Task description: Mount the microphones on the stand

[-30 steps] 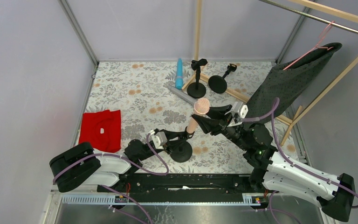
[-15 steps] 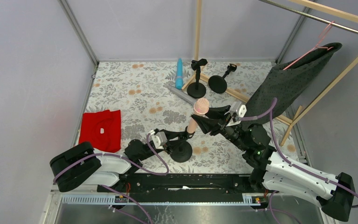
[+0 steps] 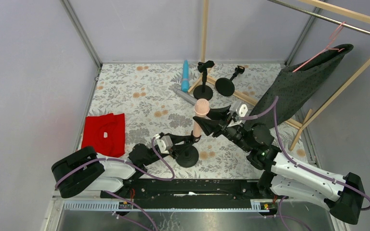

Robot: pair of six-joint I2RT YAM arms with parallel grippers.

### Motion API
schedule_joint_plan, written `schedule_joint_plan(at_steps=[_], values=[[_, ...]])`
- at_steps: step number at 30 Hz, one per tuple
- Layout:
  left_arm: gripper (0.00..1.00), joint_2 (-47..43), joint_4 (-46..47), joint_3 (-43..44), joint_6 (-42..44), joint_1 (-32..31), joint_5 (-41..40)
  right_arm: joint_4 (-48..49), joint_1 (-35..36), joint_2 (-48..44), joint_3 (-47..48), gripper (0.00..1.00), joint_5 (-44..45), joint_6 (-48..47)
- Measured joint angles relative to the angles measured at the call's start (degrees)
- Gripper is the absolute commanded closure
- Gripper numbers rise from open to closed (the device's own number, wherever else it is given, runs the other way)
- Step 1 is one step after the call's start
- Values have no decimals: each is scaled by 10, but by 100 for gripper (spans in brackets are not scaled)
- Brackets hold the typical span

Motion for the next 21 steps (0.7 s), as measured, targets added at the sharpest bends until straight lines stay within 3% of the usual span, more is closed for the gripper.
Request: schedule_joint_plan(at_steps=[13,21], values=[[100,0,0,0,-2,2,-2,-119,44,81,115,100,-7,-87],[100,0,0,0,-2,2,-1,-96,76,84,100,100,26,-111]])
